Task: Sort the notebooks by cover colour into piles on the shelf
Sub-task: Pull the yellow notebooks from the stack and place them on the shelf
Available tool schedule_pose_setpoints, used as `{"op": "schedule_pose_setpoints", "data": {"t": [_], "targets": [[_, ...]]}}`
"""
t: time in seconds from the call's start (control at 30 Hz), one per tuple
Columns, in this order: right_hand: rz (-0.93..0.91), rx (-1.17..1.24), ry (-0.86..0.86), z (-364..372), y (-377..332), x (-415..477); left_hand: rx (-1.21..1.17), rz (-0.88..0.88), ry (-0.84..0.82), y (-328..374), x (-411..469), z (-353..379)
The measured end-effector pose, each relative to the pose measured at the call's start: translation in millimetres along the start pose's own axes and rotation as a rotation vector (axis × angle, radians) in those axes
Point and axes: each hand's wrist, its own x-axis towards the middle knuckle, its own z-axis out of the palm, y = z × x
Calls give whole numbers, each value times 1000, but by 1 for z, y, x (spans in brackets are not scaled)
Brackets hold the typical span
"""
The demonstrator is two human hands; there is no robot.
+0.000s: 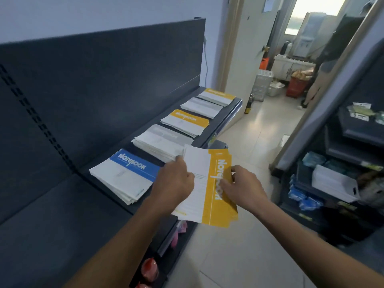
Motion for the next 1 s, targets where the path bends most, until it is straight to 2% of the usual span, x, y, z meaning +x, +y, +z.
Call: {"op": "schedule_pose_setpoints", "data": {"t": [0.33, 0.63, 1.0], "targets": [[48, 48, 16, -41, 42, 114, -20, 21, -37, 67, 114, 33], [-22, 90, -44, -87, 102, 229, 7, -41, 14, 139, 206, 82], [-207, 107, -190, -116, 126, 356, -1, -306, 134, 189, 281, 102]]}}
